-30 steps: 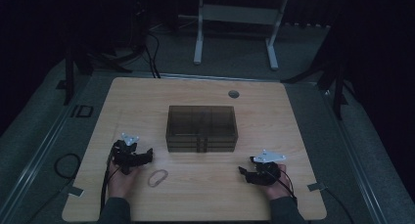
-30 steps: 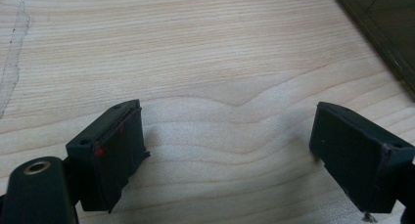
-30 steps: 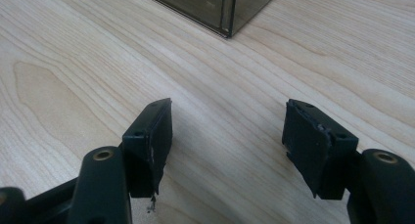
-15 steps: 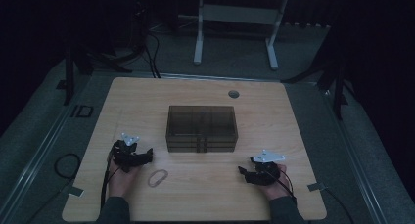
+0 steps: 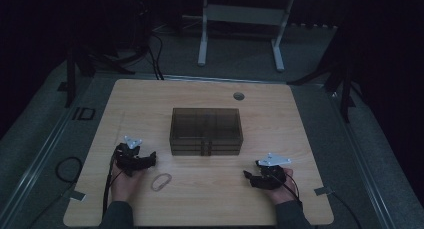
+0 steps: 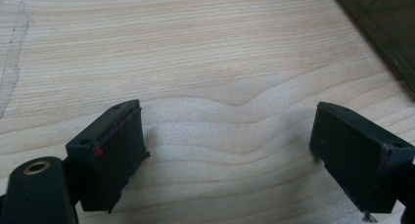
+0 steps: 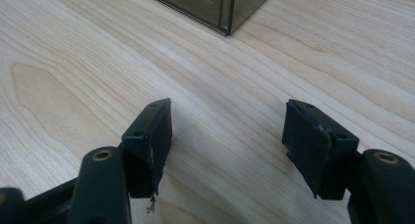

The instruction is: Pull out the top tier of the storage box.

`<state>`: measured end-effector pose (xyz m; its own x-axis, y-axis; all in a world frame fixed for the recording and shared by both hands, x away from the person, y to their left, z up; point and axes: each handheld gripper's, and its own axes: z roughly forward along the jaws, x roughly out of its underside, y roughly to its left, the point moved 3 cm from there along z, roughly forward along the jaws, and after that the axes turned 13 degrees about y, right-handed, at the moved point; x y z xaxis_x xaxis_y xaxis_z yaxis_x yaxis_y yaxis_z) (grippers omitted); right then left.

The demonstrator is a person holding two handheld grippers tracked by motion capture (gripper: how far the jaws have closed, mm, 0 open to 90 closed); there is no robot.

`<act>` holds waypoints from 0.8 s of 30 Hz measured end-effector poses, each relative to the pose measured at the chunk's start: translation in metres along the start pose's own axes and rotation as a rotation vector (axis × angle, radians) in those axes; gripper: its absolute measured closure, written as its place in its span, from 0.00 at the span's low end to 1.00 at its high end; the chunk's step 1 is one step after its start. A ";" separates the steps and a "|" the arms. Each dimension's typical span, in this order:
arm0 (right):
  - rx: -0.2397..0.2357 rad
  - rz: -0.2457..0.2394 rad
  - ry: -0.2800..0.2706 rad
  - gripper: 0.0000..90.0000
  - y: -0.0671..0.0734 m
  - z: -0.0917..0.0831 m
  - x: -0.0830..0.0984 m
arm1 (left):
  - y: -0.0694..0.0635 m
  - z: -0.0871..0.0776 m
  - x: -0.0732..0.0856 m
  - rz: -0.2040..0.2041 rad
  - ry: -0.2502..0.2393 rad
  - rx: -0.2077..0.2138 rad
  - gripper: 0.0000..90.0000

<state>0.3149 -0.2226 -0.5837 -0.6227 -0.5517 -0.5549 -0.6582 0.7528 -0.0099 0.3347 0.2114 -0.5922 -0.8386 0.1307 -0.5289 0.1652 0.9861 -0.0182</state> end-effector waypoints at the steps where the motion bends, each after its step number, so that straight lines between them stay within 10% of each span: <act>1: 0.001 0.000 0.002 0.42 0.000 0.000 0.000 | 0.000 0.000 0.000 0.000 0.000 0.000 0.15; 24: 0.087 -0.079 0.056 0.56 0.022 -0.005 -0.006 | 0.000 0.000 0.000 -0.002 -0.002 0.000 0.14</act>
<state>0.3023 -0.2048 -0.5761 -0.5946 -0.6278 -0.5024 -0.6683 0.7333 -0.1254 0.3352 0.2111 -0.5924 -0.8379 0.1286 -0.5304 0.1637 0.9863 -0.0194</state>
